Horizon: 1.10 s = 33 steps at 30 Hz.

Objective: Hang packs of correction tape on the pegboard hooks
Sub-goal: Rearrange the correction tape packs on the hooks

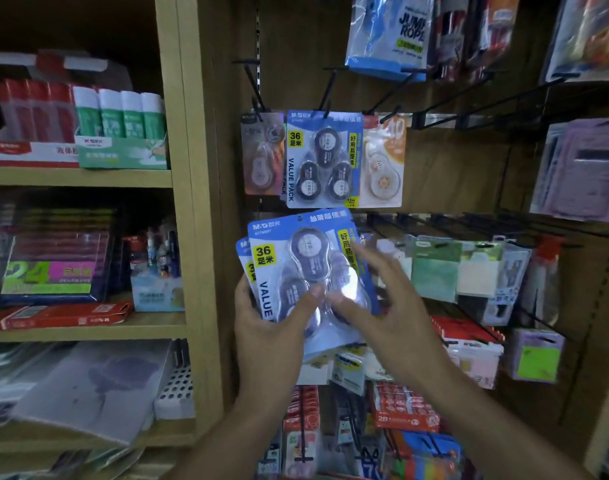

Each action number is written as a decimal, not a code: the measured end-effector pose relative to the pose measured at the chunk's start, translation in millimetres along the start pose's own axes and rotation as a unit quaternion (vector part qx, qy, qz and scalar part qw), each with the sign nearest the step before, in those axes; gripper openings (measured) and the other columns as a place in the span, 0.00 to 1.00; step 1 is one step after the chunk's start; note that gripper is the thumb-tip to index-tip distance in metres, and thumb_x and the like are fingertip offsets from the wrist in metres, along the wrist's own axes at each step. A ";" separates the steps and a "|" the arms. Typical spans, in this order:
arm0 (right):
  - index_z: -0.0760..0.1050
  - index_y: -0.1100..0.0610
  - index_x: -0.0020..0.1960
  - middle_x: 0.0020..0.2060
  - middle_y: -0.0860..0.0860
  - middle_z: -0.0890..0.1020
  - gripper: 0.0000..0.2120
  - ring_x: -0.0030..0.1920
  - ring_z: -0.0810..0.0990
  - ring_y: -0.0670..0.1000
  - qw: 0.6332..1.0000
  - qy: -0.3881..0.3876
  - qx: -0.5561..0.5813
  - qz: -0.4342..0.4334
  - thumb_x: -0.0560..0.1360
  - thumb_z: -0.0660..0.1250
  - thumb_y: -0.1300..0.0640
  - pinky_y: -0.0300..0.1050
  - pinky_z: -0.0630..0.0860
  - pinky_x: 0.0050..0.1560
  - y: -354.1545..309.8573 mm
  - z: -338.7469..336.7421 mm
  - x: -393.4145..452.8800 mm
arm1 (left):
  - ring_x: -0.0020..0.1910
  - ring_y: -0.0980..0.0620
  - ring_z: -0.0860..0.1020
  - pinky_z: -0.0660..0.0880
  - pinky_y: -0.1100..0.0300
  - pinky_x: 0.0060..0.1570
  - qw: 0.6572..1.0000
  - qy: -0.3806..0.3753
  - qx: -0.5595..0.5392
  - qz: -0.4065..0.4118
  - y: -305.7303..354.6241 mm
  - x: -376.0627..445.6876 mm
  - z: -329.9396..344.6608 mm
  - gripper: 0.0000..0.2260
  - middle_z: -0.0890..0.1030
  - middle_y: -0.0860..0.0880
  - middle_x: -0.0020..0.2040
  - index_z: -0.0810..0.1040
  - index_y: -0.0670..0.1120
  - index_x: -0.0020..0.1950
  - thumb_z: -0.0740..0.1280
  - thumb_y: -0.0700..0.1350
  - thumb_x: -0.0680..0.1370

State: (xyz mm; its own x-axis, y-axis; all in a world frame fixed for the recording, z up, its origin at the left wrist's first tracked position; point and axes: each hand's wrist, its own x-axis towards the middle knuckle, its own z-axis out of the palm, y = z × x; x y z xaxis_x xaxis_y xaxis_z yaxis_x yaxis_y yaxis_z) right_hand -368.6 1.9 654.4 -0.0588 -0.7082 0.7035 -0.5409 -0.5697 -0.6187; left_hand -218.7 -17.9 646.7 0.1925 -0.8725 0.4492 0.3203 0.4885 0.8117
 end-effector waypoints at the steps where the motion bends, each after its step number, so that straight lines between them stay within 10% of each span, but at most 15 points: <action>1: 0.65 0.39 0.76 0.70 0.29 0.67 0.35 0.71 0.65 0.31 1.000 -0.018 -0.004 0.007 0.71 0.72 0.38 0.35 0.67 0.68 1.1 2.2 -5.8 | 0.52 0.53 0.84 0.82 0.53 0.49 1.000 0.009 -0.006 -0.003 -1.0 1.3 1.5 0.23 0.85 0.54 0.53 0.76 0.56 0.59 0.78 0.42 0.68; 12: 0.71 0.46 0.74 0.67 0.44 0.76 0.33 0.54 0.72 0.20 0.997 -0.065 -0.004 0.043 0.72 0.78 0.58 0.19 0.68 0.51 6.7 -19.6 35.2 | 0.53 0.51 0.84 0.80 0.44 0.53 0.999 0.041 0.011 -0.011 -8.3 2.3 0.3 0.15 0.85 0.52 0.53 0.77 0.51 0.59 0.72 0.48 0.74; 19: 0.66 0.38 0.76 0.71 0.44 0.72 0.36 0.71 0.71 0.42 0.998 0.041 0.040 -0.018 0.74 0.76 0.58 0.47 0.69 0.72 3.4 -7.5 58.5 | 0.52 0.53 0.84 0.78 0.55 0.53 0.997 0.041 0.060 0.026 -3.1 14.1 -15.9 0.20 0.85 0.54 0.52 0.76 0.52 0.60 0.75 0.42 0.71; 28: 0.66 0.45 0.78 0.57 0.51 0.69 0.32 0.50 0.73 0.31 0.977 0.203 0.028 -0.057 0.77 0.73 0.55 0.22 0.67 0.54 -3.4 10.4 131.2 | 0.41 0.69 0.82 0.76 0.70 0.38 0.996 0.056 0.055 0.043 5.0 12.3 -21.0 0.14 0.84 0.64 0.46 0.78 0.55 0.53 0.73 0.39 0.72; 33: 0.56 0.39 0.80 0.57 0.52 0.68 0.36 0.48 0.77 0.49 0.980 0.196 -0.027 0.016 0.78 0.70 0.50 0.43 0.73 0.55 3.5 7.5 157.0 | 0.38 0.70 0.82 0.74 0.76 0.31 0.996 0.062 0.046 0.033 4.5 13.7 -27.6 0.16 0.84 0.64 0.45 0.77 0.60 0.51 0.73 0.40 0.73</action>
State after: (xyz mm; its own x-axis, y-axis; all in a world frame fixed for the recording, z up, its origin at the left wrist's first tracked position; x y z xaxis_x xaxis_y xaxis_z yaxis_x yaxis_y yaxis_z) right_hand -373.4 -114.4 760.1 -0.3887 -0.5051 0.7706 -0.5767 -0.5188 -0.6310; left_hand -189.0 -27.4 646.2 0.3248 -0.8278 0.4574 0.2184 0.5362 0.8154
